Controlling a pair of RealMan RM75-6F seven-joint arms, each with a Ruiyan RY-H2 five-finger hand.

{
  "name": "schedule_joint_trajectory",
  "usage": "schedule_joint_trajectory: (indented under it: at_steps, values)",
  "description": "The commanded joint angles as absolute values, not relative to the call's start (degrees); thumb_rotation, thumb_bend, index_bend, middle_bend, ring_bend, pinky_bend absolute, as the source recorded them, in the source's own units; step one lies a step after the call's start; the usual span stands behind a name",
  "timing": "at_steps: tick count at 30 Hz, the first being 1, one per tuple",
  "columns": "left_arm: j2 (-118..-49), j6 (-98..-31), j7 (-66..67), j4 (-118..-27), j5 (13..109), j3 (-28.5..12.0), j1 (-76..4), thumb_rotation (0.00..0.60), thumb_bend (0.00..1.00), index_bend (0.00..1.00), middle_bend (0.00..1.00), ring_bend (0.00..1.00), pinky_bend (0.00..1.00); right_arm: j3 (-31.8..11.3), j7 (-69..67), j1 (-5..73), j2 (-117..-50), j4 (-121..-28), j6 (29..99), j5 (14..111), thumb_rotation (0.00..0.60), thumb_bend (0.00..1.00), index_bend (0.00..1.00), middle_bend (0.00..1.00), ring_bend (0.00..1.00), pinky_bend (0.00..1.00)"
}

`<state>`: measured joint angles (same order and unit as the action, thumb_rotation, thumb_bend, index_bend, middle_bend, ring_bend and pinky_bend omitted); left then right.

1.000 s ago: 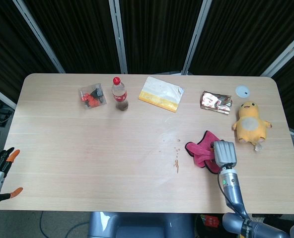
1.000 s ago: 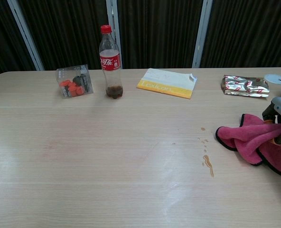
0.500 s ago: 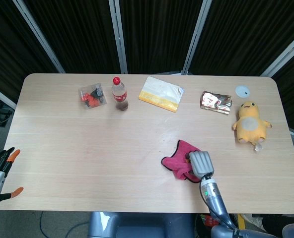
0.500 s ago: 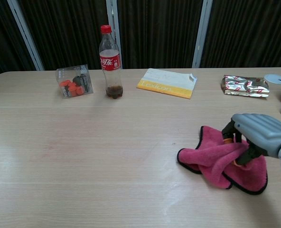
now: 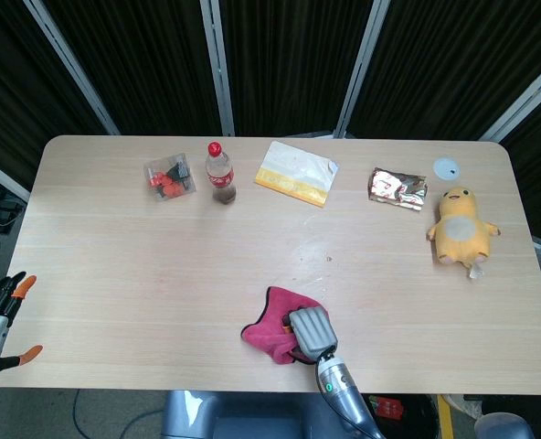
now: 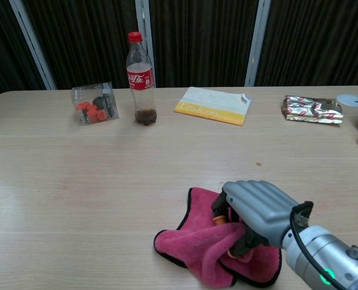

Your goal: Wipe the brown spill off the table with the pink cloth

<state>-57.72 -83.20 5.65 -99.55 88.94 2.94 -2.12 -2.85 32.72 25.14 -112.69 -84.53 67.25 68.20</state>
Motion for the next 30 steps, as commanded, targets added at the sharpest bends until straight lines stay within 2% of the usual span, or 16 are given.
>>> schedule_joint_trajectory:
  at_steps: [1, 5, 21, 30]
  values:
    - [-57.6, -83.2, 5.6, -99.7, 88.8, 3.0, -2.1, 0.600, 0.00, 0.00, 0.00, 0.00, 0.00, -2.8, 34.1, 25.4, -113.7, -83.5, 67.3, 68.5, 0.600, 0.30, 0.75, 0.60, 0.51, 0.72]
    - [-57.5, -83.1, 5.6, -99.9, 88.5, 2.9, -2.0, 0.600, 0.00, 0.00, 0.00, 0.00, 0.00, -3.8, 36.1, 25.6, -114.1, -80.6, 67.5, 67.6, 0.600, 0.30, 0.75, 0.60, 0.51, 0.72]
    - [-57.3, -82.3, 5.9, -100.8, 87.9, 3.0, -2.2, 0.600, 0.00, 0.00, 0.00, 0.00, 0.00, -13.3, 37.6, 29.2, -111.6, -73.1, 65.7, 61.9, 0.600, 0.30, 0.75, 0.60, 0.51, 0.72]
    - [-57.1, -82.3, 5.9, -101.0, 87.7, 3.0, -2.2, 0.600, 0.00, 0.00, 0.00, 0.00, 0.00, -17.2, 39.8, 31.9, -111.3, -67.7, 64.4, 57.8, 0.600, 0.30, 0.75, 0.60, 0.51, 0.72]
